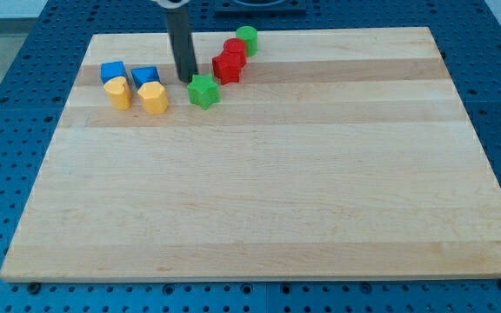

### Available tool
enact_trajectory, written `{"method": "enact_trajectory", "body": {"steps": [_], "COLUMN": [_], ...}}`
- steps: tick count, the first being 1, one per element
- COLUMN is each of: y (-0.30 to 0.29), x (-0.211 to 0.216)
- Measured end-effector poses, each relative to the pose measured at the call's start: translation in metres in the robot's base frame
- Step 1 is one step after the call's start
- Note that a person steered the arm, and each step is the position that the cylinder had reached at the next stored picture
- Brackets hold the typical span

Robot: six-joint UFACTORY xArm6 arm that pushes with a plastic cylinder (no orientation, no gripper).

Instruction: Separate the red star from the red circle

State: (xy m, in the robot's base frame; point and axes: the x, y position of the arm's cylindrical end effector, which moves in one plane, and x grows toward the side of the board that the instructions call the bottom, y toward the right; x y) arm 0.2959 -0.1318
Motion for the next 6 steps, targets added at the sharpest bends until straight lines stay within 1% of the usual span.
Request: {"method": "enact_trajectory", "body": {"steps": [1, 2, 3, 4, 5, 6], "y": [0.001, 0.015, 0.053, 0.056, 0.07, 0.065], "x": [-0.028, -0.047, -0.047, -0.02, -0.002, -0.004]}}
